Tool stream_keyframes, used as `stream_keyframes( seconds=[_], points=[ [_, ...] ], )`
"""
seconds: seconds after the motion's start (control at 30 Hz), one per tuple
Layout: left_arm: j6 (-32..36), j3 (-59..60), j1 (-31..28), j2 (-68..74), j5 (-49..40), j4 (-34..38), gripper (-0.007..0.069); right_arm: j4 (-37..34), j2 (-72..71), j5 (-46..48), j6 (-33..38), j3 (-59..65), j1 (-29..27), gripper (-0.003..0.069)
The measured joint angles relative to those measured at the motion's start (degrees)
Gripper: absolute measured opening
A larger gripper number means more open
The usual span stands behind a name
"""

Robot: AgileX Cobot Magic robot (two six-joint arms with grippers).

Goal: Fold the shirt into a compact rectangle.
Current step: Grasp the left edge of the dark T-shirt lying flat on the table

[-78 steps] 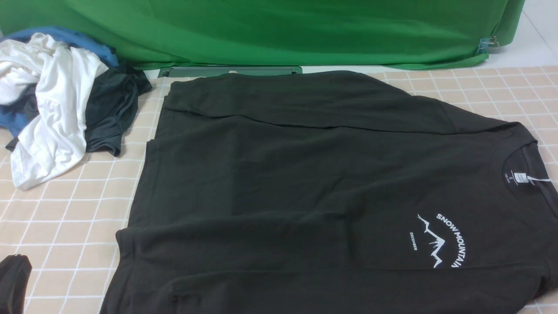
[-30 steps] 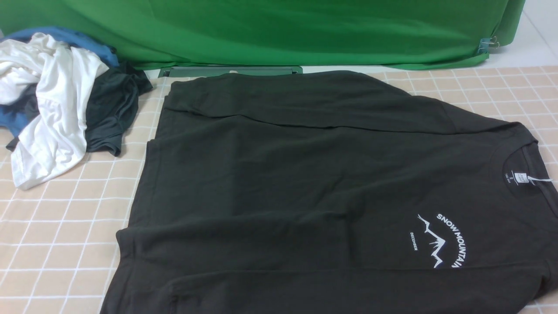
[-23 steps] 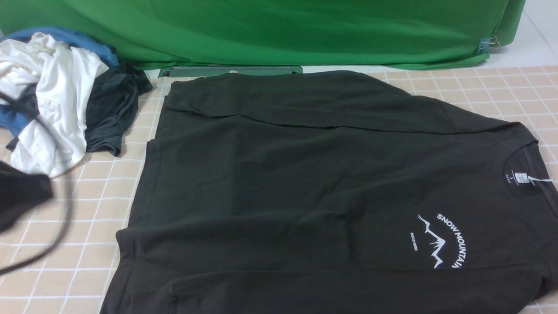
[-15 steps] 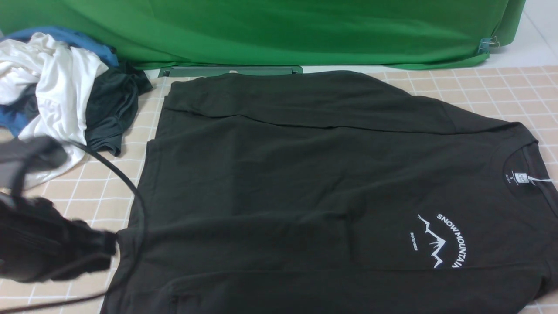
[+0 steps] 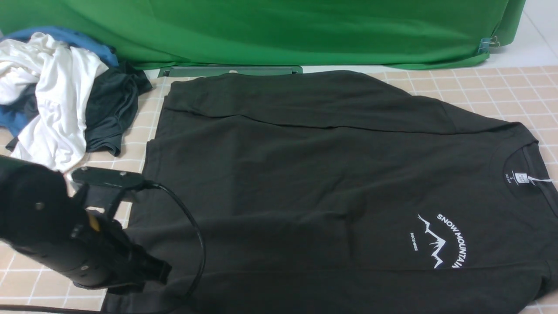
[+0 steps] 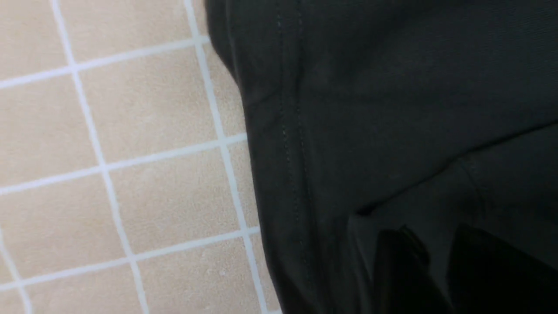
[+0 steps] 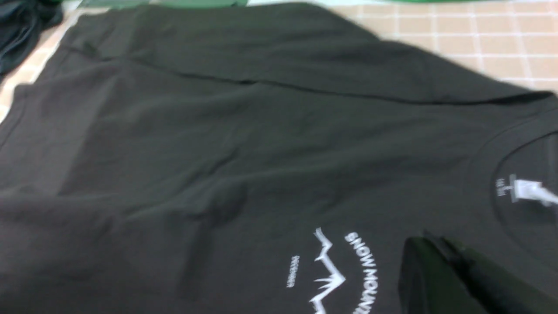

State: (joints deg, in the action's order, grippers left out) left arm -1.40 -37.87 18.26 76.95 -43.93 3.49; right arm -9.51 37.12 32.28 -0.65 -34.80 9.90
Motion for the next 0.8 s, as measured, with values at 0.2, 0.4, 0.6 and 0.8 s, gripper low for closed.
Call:
stream_keyframes(
  seconds=[0.2, 0.4, 0.6, 0.8],
  points=[
    [0.1, 0.0, 0.0, 6.5, 2.6, -0.8, 0.0422, -1.1, 0.9, -1.4, 0.6, -0.1, 3.0, 0.0038],
    [0.2, 0.0, 0.0, 9.4, 3.5, -0.9, 0.0508, -1.3, 0.9, -2.1, 0.6, -0.1, 3.6, 0.0038],
    [2.3, 0.0, 0.0, 10.6, 3.5, 1.7, 0.041, -1.3, 0.9, -2.3, 0.6, -0.1, 3.6, 0.0038],
    [5.7, -0.2, 0.0, 10.9, 2.0, 4.5, 0.0125, -1.3, 0.9, -2.4, 0.6, -0.1, 3.6, 0.0038]
  ],
)
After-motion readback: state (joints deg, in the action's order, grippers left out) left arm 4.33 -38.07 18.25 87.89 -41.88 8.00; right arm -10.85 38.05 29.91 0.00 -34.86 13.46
